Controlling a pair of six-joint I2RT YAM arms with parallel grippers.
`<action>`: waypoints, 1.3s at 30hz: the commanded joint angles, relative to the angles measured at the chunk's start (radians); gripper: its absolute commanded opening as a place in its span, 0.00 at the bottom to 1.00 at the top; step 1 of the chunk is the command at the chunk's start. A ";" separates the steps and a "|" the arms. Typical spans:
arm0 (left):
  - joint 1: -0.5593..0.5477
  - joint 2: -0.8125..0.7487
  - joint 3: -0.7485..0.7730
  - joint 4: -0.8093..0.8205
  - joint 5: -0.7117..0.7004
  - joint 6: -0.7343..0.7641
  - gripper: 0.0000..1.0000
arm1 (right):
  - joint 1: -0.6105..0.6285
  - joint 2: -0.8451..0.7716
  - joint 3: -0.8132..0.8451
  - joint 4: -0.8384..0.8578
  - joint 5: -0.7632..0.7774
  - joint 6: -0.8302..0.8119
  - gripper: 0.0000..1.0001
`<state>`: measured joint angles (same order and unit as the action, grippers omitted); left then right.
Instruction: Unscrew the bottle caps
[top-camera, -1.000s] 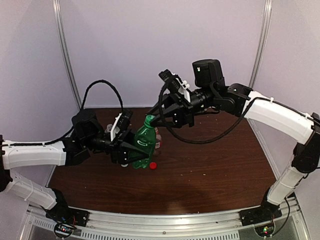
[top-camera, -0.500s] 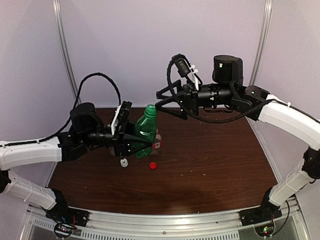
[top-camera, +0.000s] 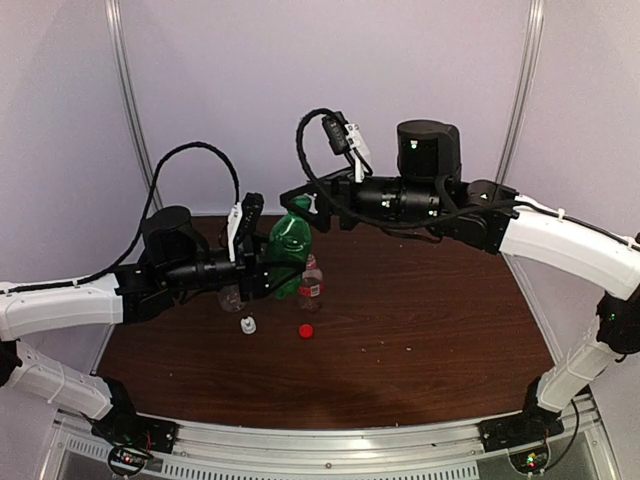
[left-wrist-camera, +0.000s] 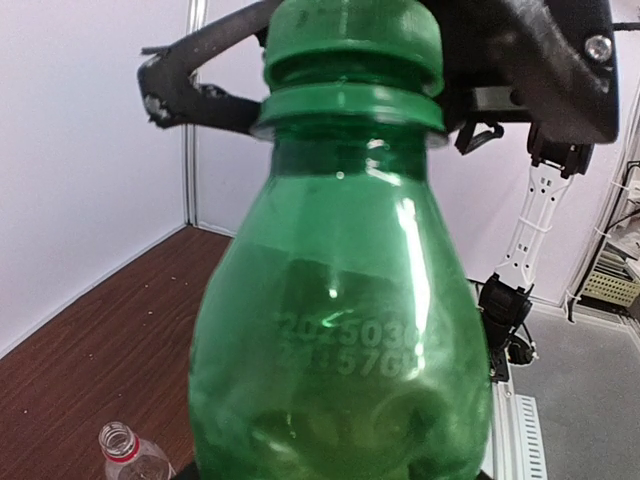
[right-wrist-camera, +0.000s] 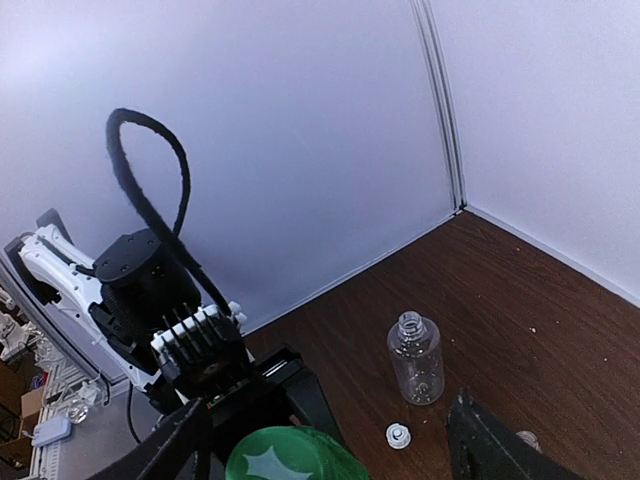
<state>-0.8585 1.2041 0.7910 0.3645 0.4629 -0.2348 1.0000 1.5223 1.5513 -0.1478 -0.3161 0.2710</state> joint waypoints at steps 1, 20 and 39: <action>-0.005 -0.020 0.001 0.045 -0.038 -0.011 0.25 | 0.010 0.036 0.044 -0.013 0.057 0.024 0.76; -0.005 -0.024 -0.019 0.040 -0.050 0.001 0.24 | 0.022 -0.013 0.010 0.041 0.032 -0.019 0.56; -0.004 -0.037 -0.022 0.034 -0.059 0.006 0.24 | 0.022 0.026 0.004 0.047 -0.026 0.003 0.49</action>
<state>-0.8585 1.1957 0.7753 0.3641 0.4213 -0.2386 1.0153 1.5425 1.5639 -0.1295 -0.3180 0.2623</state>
